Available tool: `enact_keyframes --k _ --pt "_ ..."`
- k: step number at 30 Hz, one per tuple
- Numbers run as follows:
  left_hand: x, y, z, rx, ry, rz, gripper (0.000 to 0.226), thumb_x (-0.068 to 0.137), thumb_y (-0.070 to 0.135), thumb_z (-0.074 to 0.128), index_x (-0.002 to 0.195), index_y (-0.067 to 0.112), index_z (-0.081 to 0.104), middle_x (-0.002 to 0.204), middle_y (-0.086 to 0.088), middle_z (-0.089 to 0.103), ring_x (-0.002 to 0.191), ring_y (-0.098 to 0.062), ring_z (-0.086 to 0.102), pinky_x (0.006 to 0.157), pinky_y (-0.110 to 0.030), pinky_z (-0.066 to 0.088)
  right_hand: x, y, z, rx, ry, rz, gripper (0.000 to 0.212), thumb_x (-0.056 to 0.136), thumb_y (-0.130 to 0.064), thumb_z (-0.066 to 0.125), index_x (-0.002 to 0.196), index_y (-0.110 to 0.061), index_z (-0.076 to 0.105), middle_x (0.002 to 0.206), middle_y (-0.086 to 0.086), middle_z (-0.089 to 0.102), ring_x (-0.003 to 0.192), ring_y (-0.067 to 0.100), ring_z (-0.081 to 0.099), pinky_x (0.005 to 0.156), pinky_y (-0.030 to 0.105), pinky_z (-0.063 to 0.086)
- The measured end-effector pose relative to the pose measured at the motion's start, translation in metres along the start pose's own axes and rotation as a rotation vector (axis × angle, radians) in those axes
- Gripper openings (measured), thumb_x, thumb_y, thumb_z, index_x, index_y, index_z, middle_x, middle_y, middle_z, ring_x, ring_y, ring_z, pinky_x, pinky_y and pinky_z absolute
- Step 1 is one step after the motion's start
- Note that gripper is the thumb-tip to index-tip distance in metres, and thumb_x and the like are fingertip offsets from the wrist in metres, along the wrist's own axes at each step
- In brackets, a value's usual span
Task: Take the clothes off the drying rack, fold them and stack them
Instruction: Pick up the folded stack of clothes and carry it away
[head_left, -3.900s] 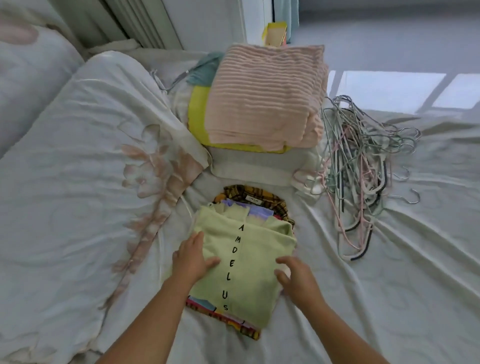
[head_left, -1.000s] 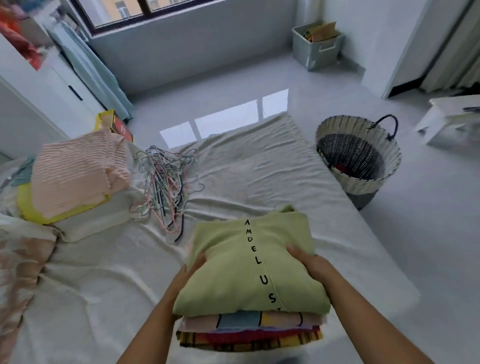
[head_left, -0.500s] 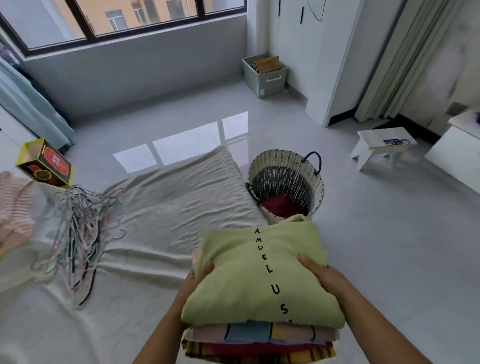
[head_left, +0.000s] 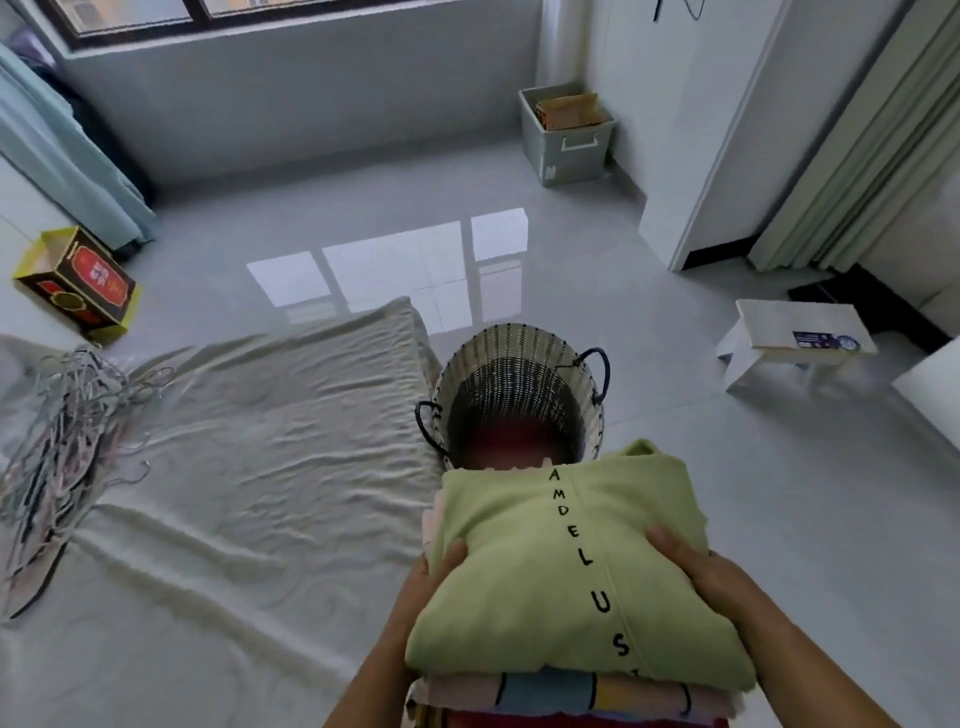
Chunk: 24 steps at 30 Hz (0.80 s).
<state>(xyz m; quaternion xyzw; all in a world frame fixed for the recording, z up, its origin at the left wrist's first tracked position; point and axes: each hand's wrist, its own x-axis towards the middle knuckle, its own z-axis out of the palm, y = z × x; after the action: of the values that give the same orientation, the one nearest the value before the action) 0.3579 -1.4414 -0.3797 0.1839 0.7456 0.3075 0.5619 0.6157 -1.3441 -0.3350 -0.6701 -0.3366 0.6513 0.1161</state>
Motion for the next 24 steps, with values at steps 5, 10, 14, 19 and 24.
enact_keyframes --k 5,10,14,19,24 --pt "0.032 0.021 -0.003 -0.146 0.198 -0.066 0.085 0.076 0.066 0.054 0.137 0.008 0.040 0.122 -0.014 0.051 0.109 -0.027 0.049 0.087 -0.034 0.039 0.062 -0.043 0.013 -0.071 -0.133 0.017 0.071 0.073 -0.052 0.068 0.123 -0.003 0.055 0.089 0.005 0.058 0.073 0.016 0.057 0.058 0.027 0.042" --pt "0.079 0.049 -0.021 -0.121 0.313 -0.049 0.099 0.069 0.072 0.056 0.136 0.000 0.041 0.140 -0.018 0.043 0.119 -0.034 0.047 0.096 -0.026 0.033 0.114 -0.083 0.036 -0.060 -0.240 0.020 0.101 0.042 -0.061 0.082 0.124 -0.010 0.049 0.086 -0.002 0.059 0.074 0.013 0.058 0.044 0.020 0.046" --pt "0.122 0.107 -0.016 -0.063 0.243 -0.038 0.102 0.057 0.074 0.052 0.135 0.010 0.042 0.131 -0.016 0.051 0.102 -0.027 0.054 0.079 -0.029 0.041 0.176 -0.120 0.027 -0.042 -0.239 0.024 0.089 0.052 -0.059 0.080 0.120 -0.007 0.056 0.084 -0.002 0.059 0.078 0.017 0.059 0.064 0.028 0.048" --pt "0.177 0.156 -0.003 -0.027 0.186 -0.040 0.093 0.065 0.073 0.051 0.135 0.013 0.040 0.130 -0.010 0.052 0.103 -0.023 0.052 0.075 -0.026 0.038 0.237 -0.155 0.014 -0.082 -0.192 0.107 0.078 0.075 -0.052 0.069 0.130 0.000 0.048 0.106 0.013 0.056 0.093 0.028 0.055 0.084 0.037 0.044" --pt "0.232 0.185 0.004 -0.009 0.181 -0.102 0.092 0.061 0.072 0.054 0.130 0.011 0.045 0.117 -0.005 0.055 0.092 -0.017 0.052 0.065 -0.023 0.040 0.303 -0.183 0.014 -0.133 -0.216 0.189 0.078 0.075 -0.053 0.067 0.130 -0.001 0.047 0.107 0.013 0.055 0.089 0.026 0.054 0.074 0.034 0.045"
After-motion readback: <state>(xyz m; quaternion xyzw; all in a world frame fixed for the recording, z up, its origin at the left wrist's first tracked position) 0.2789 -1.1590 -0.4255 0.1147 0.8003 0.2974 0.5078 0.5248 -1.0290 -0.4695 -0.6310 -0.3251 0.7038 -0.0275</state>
